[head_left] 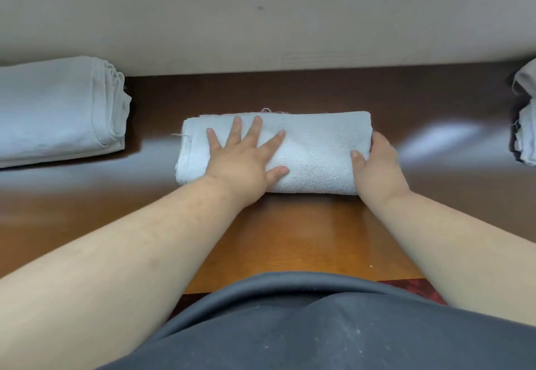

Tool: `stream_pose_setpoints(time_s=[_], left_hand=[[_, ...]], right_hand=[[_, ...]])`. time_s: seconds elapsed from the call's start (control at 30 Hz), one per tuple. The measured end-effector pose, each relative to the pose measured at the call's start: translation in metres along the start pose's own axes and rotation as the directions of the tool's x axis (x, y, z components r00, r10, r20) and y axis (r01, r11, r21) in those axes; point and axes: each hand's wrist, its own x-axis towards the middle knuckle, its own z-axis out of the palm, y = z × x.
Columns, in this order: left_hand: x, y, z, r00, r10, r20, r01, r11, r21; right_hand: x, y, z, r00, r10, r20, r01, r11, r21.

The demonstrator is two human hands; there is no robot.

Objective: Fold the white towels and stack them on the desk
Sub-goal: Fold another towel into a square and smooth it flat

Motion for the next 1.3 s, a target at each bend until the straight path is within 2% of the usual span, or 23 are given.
stream_pose_setpoints(time_s=[0.03,0.1,0.17,0.2,0.27,0.3,0.4,0.53,0.63,0.73,0.83,0.97,1.0,1.03,1.07,1.13,1.17,1.2,1.23,1.3], left_hand=[[0.004,-0.001,-0.001,1.000,0.014,0.021,-0.014,1.000,0.015],[0.005,-0.001,0.000,0.999,0.021,0.050,-0.023,0.999,0.047],[0.005,-0.001,0.001,0.998,0.013,0.064,-0.016,0.999,0.045],[0.004,-0.001,0.002,0.998,0.013,0.057,-0.016,0.999,0.043],[0.003,-0.004,0.002,0.998,0.042,0.045,-0.043,0.999,0.028],[0.003,-0.008,0.002,0.997,0.065,0.036,-0.064,0.998,-0.008],[0.010,-0.030,0.001,0.999,0.039,0.029,-0.035,0.992,-0.120],[0.015,-0.056,0.010,0.998,-0.048,0.029,0.050,0.998,-0.038],[0.020,-0.058,0.013,1.000,-0.008,0.009,0.009,0.999,-0.037],[0.017,-0.069,0.013,0.999,0.035,-0.009,-0.036,0.986,-0.164],[0.011,-0.075,0.019,0.998,-0.003,-0.065,-0.008,0.984,-0.180],[0.014,-0.071,0.020,0.993,-0.090,-0.072,0.070,0.967,-0.243],[0.013,-0.070,0.019,0.977,-0.182,-0.109,0.137,0.935,-0.328],[0.010,-0.071,0.019,0.938,-0.318,-0.138,0.224,0.860,-0.459],[0.006,-0.071,0.019,0.871,-0.476,-0.120,0.318,0.734,-0.600],[-0.003,-0.071,0.022,0.716,-0.693,0.080,0.466,0.390,-0.794],[-0.006,-0.070,0.021,0.657,-0.725,0.207,0.517,0.234,-0.823],[-0.008,-0.071,0.021,0.612,-0.723,0.319,0.572,0.126,-0.810],[-0.009,-0.071,0.018,0.583,-0.710,0.395,0.629,0.087,-0.772],[-0.009,-0.075,0.011,0.575,-0.670,0.470,0.703,0.110,-0.702]], right_hand=[[-0.004,-0.008,0.000,0.996,-0.062,-0.061,0.057,0.995,-0.086],[-0.014,-0.029,0.006,0.952,-0.280,-0.122,0.241,0.934,-0.264],[-0.021,-0.051,0.019,0.861,-0.507,0.024,0.473,0.784,-0.402],[-0.022,-0.058,0.027,0.822,-0.552,0.140,0.550,0.705,-0.448],[-0.017,-0.062,0.038,0.810,-0.500,0.307,0.584,0.636,-0.504],[-0.013,-0.060,0.041,0.816,-0.472,0.335,0.577,0.627,-0.523],[-0.003,-0.049,0.043,0.835,-0.451,0.315,0.547,0.618,-0.564],[0.011,-0.044,0.037,0.897,-0.338,0.283,0.441,0.688,-0.576],[0.014,-0.046,0.037,0.896,-0.330,0.297,0.443,0.699,-0.562],[0.015,-0.042,0.030,0.886,-0.349,0.307,0.463,0.709,-0.531],[0.014,-0.029,0.024,0.911,-0.335,0.241,0.412,0.744,-0.525],[0.015,-0.029,0.023,0.915,-0.304,0.263,0.397,0.787,-0.472],[0.014,-0.028,0.022,0.918,-0.311,0.246,0.391,0.811,-0.435],[0.014,-0.024,0.019,0.926,-0.320,0.199,0.373,0.851,-0.370],[0.014,-0.019,0.017,0.942,-0.312,0.127,0.336,0.900,-0.277],[0.014,-0.009,0.013,0.982,-0.188,-0.007,0.187,0.982,-0.012],[0.015,-0.006,0.012,0.996,-0.079,-0.031,0.083,0.986,0.144],[0.015,-0.005,0.011,0.999,0.039,-0.029,-0.029,0.958,0.285],[0.014,-0.005,0.009,0.989,0.148,-0.011,-0.132,0.911,0.391],[0.011,-0.009,0.004,0.949,0.307,0.071,-0.303,0.824,0.480]])
